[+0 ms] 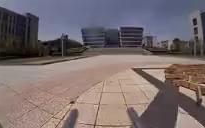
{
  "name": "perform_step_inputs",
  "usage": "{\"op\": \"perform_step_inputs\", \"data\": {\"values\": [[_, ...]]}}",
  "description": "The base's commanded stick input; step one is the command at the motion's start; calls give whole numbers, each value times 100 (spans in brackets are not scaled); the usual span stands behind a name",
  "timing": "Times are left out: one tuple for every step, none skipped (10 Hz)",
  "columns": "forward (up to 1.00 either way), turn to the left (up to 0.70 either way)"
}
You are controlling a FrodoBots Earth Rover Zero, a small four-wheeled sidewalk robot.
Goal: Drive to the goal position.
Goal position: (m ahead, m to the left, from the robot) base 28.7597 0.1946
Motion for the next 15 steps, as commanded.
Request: {"op": "perform_step_inputs", "data": {"values": [[70, 0], [70, 0], [70, 0], [70, 0], [70, 0], [70, 0], [70, 0], [70, 0], [70, 0], [70, 0], [70, 0], [70, 0], [70, 0], [70, 0], [70, 0]]}}
